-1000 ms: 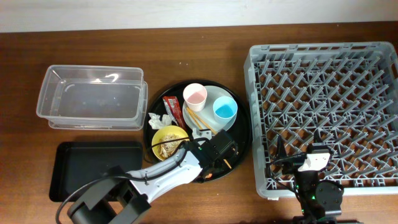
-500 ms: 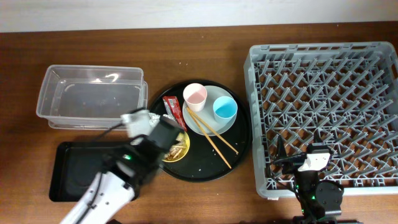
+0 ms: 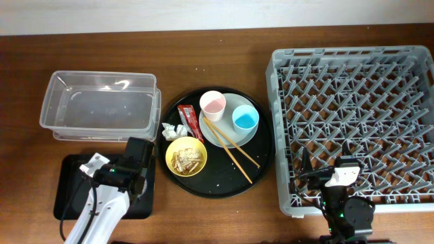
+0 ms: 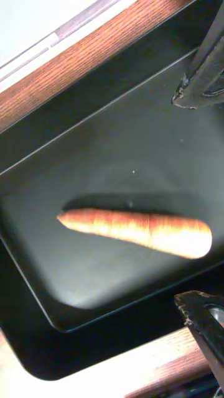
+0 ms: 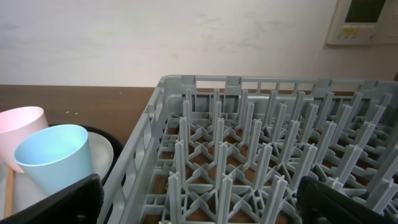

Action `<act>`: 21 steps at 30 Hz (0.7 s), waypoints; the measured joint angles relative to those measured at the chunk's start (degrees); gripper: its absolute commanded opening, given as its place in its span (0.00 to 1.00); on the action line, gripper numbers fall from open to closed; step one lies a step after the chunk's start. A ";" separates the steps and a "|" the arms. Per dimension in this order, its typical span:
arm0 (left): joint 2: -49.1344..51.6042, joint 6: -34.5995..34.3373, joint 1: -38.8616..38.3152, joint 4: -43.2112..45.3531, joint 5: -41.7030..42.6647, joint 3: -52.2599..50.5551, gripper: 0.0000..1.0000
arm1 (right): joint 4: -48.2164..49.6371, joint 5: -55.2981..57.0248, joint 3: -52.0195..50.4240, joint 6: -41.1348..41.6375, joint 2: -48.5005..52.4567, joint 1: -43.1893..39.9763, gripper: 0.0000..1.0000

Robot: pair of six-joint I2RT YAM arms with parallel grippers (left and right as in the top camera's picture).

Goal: Sort waste into correct bins and load items into the dishwasher rack
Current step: 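Carry the carrot left and release it onto the black tray, then grasp the rim of the yellow bowl with the left gripper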

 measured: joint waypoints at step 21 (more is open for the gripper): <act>9.14 42.05 -17.66 20.57 38.27 9.79 0.45 | 0.00 0.00 0.00 0.02 0.00 0.00 0.98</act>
